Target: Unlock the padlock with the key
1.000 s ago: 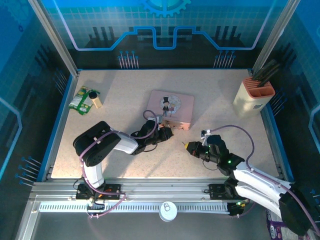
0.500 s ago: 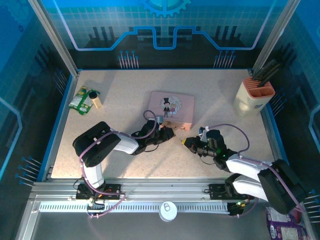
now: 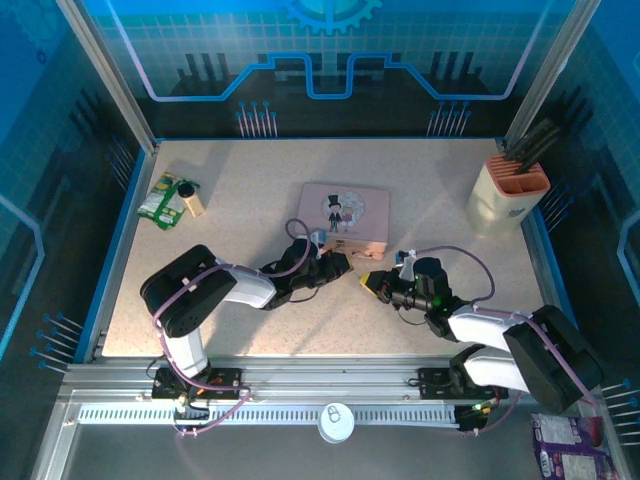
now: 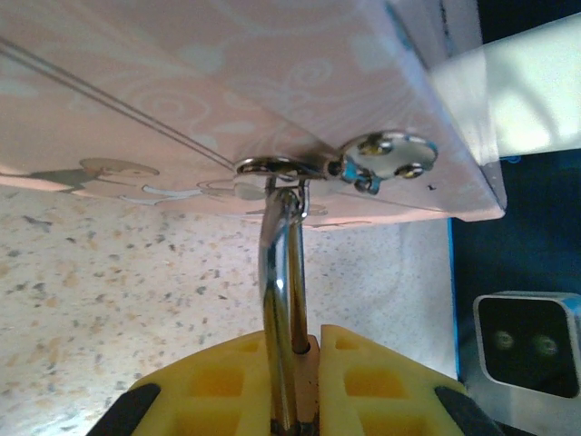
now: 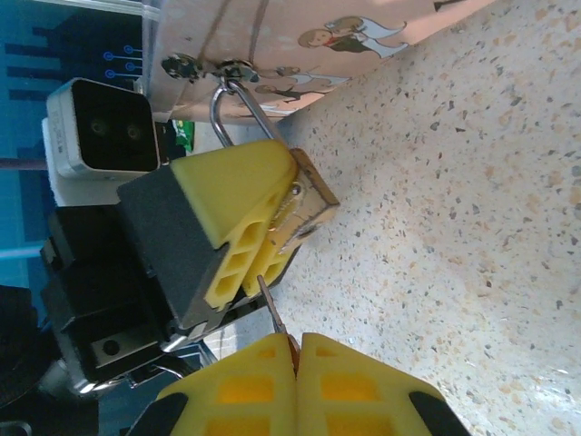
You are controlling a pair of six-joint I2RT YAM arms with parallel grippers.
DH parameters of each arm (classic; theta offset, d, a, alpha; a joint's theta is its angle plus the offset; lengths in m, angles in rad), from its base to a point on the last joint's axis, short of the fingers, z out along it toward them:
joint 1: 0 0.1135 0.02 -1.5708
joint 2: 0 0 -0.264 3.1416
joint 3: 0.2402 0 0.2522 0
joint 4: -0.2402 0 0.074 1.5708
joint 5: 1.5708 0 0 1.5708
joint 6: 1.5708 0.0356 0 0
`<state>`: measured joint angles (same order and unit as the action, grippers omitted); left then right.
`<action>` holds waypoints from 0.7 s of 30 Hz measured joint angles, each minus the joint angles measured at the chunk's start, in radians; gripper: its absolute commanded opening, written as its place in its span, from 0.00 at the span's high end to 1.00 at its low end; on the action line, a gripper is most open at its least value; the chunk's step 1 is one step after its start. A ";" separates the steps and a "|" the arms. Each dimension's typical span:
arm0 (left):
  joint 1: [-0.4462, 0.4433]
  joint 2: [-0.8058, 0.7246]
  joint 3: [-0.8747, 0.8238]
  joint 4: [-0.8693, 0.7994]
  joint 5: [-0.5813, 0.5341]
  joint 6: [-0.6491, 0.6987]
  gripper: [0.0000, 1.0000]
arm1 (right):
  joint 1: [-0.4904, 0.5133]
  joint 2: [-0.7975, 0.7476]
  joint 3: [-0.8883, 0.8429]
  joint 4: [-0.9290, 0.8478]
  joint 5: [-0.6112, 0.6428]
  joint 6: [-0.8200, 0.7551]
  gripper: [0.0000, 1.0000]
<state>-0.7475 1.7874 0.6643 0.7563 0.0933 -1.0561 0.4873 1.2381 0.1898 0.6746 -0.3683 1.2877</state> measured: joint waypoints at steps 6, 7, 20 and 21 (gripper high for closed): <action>-0.002 -0.010 0.003 0.020 0.007 -0.019 1.00 | -0.005 0.091 -0.027 0.098 -0.018 0.037 1.00; -0.002 -0.010 0.003 0.021 0.007 -0.019 1.00 | -0.005 0.101 -0.031 0.112 -0.019 0.042 1.00; -0.002 -0.010 0.005 0.036 0.010 -0.044 1.00 | -0.018 0.278 -0.066 0.419 -0.048 0.121 1.00; -0.002 -0.010 0.006 0.036 0.010 -0.045 1.00 | -0.020 0.292 -0.068 0.442 -0.050 0.128 1.00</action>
<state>-0.7494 1.7771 0.6708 0.7921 0.1028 -1.1015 0.4671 1.5299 0.1219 1.1164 -0.4187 1.4158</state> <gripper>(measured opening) 0.138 0.064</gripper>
